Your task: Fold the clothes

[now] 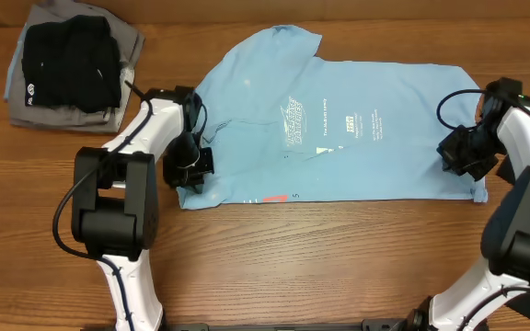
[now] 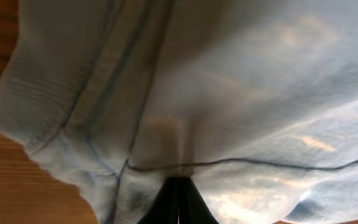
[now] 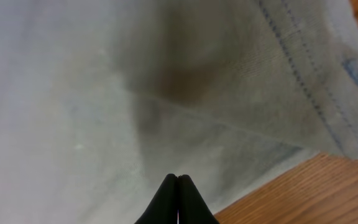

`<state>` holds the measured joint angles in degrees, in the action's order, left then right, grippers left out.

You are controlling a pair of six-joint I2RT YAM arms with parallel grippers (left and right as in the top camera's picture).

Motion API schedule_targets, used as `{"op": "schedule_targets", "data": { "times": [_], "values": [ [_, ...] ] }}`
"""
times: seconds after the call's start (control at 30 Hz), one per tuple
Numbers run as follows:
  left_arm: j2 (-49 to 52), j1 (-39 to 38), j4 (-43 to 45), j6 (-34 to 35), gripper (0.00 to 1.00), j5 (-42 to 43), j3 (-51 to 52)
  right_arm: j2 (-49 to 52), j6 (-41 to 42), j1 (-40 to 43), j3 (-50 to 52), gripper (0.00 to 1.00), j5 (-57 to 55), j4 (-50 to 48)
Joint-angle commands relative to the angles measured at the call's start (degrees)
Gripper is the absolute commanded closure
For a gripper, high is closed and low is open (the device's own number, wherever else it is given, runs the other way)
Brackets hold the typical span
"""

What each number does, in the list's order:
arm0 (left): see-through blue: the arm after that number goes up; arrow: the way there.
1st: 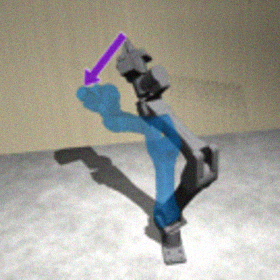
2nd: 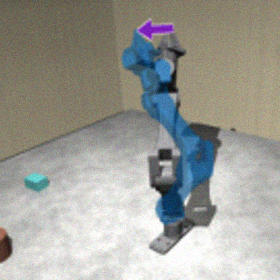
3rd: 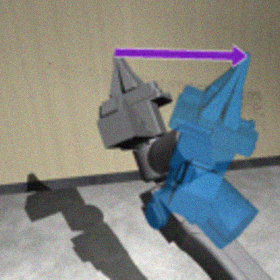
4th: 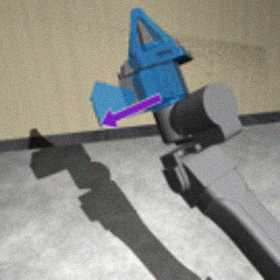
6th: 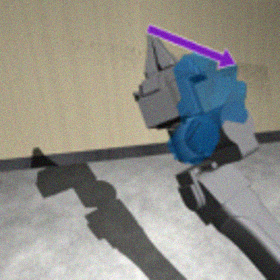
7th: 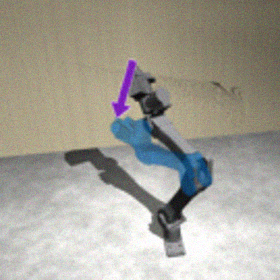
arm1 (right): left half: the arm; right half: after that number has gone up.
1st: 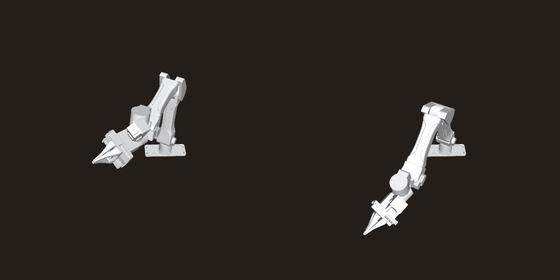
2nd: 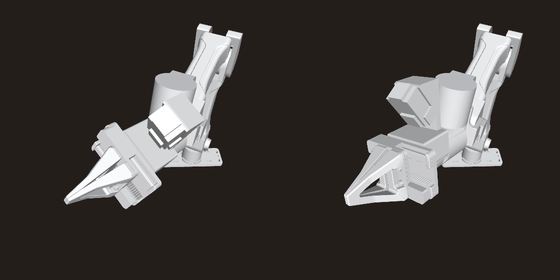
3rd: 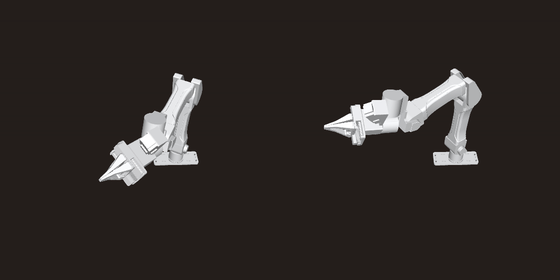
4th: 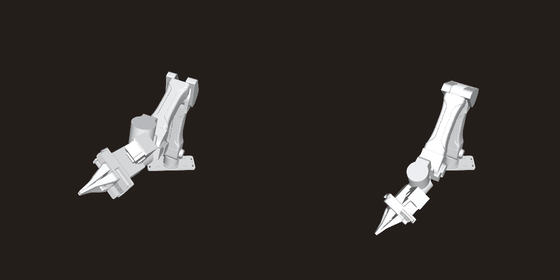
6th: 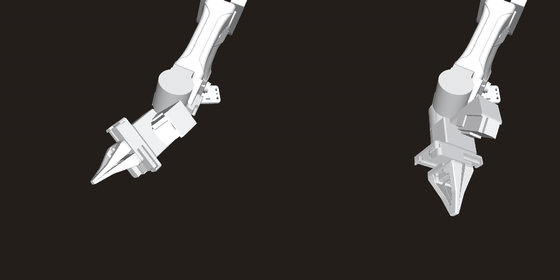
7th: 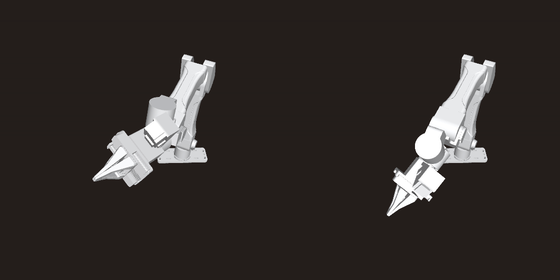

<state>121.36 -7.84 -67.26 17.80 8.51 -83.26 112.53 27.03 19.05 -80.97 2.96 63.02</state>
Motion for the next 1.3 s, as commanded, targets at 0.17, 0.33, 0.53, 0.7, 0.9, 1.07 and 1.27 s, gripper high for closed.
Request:
{"op": "schedule_targets", "data": {
  "times": [0.17,0.33,0.53,0.7,0.9,1.07,1.27],
  "values": [
    [-0.4,2.2,6.7,0.2,0.96,0.5,9.9,2.7,1.5,0.1,0.0,0.96,-1.5,0.1],
    [-0.4,3.7,6.4,1.7,0.96,0.3,11.6,2.7,1.5,0.1,3.0,0.96,-2.1,-1.4],
    [-0.4,7.6,4.1,2.6,0.96,0.3,11.8,2.7,1.6,0.1,10.1,0.95,-1.8,-7.5],
    [-0.4,12.3,1.8,2.5,0.96,0.0,11.9,2.7,1.7,0.1,12.5,0.95,-1.4,-9.6],
    [-0.4,16.2,0.9,2.3,0.96,-0.2,11.9,2.7,1.8,0.1,12.5,0.96,0.9,-7.4],
    [-0.4,17.6,0.1,2.4,0.96,-1.4,11.9,2.7,7.0,0.1,12.5,0.96,1.0,-2.9],
    [-4.0,17.7,-1.7,3.7,0.96,-1.5,12.1,-0.2,8.8,0.1,14.4,0.96,1.0,0.0]
  ]
}}
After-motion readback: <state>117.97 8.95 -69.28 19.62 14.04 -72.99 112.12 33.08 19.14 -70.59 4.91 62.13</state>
